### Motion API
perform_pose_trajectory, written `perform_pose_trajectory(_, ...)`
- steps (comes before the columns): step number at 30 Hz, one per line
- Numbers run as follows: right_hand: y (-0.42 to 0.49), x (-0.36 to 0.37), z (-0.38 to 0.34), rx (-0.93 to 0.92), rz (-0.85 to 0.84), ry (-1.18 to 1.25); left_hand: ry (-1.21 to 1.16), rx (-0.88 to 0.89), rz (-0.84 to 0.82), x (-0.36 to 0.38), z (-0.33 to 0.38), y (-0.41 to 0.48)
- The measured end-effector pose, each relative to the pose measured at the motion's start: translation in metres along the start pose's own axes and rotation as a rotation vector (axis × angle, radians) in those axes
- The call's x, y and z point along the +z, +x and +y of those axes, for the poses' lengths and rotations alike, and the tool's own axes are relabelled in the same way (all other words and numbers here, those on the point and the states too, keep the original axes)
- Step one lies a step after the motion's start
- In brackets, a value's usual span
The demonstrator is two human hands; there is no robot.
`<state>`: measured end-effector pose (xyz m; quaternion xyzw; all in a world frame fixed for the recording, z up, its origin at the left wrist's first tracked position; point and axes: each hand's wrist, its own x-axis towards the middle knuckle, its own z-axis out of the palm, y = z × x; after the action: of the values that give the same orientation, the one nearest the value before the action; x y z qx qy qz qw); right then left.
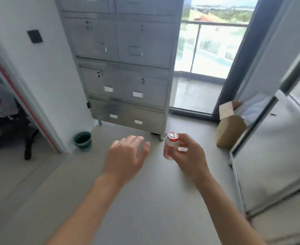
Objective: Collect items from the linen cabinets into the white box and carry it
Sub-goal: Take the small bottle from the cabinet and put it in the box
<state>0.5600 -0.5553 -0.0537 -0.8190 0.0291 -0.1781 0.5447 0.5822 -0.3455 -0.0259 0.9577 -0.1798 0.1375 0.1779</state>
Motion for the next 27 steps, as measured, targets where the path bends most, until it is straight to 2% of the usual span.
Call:
perform_pose_trajectory(3,-0.021,-0.032,0.008,0.03,0.131,-0.018,-0.058,0.143,-0.02,0.017,0.023,0.01)
perform_pose_trajectory(10,-0.043,-0.074,0.022,0.122,0.293,-0.068,-0.085,0.337,-0.073,0.042,0.063,0.034)
perform_pose_trajectory(17,-0.004,-0.112,0.063,0.151,0.349,-0.134,-0.125,0.399,-0.105,0.093,0.102,0.087)
perform_pose_trajectory(27,0.152,-0.152,0.131,0.1,0.288,-0.08,-0.029,0.34,-0.125,0.154,0.14,0.22)
